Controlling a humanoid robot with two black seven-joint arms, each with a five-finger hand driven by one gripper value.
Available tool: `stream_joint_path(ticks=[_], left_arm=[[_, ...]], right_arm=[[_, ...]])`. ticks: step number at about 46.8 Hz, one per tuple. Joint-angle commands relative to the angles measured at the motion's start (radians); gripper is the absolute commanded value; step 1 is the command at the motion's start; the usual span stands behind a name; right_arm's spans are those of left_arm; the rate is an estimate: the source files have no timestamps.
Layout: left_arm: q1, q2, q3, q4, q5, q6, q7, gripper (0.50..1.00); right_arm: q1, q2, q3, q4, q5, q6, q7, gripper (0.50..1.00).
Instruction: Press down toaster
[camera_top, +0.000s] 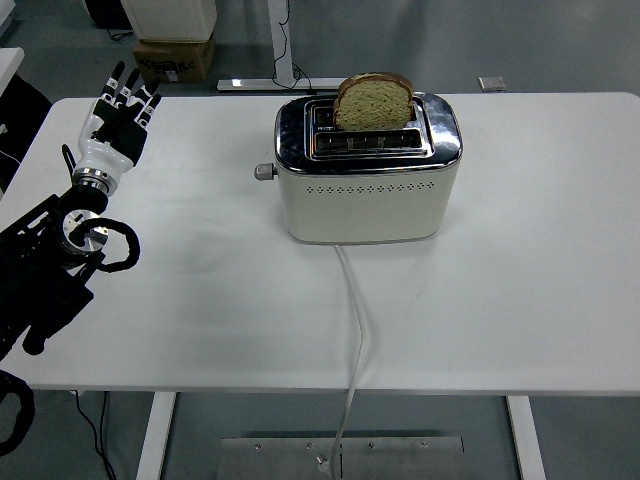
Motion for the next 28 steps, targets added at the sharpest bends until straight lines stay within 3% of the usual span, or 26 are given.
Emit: stream_joint_path(ticks=[1, 28], left_arm=[[0.001, 0.000, 0.000, -0.001, 0.000, 0.000, 0.000, 1.000], [0.002, 0.006, 0.004, -0.003, 0.005, -0.002, 0.003, 1.000]], right_arm=[[0.000, 0.000, 0.000, 0.000, 0.000, 0.000, 0.000, 1.000], [0.000, 0.000, 0.001, 0.000, -0.001, 0.000, 0.000, 1.000]])
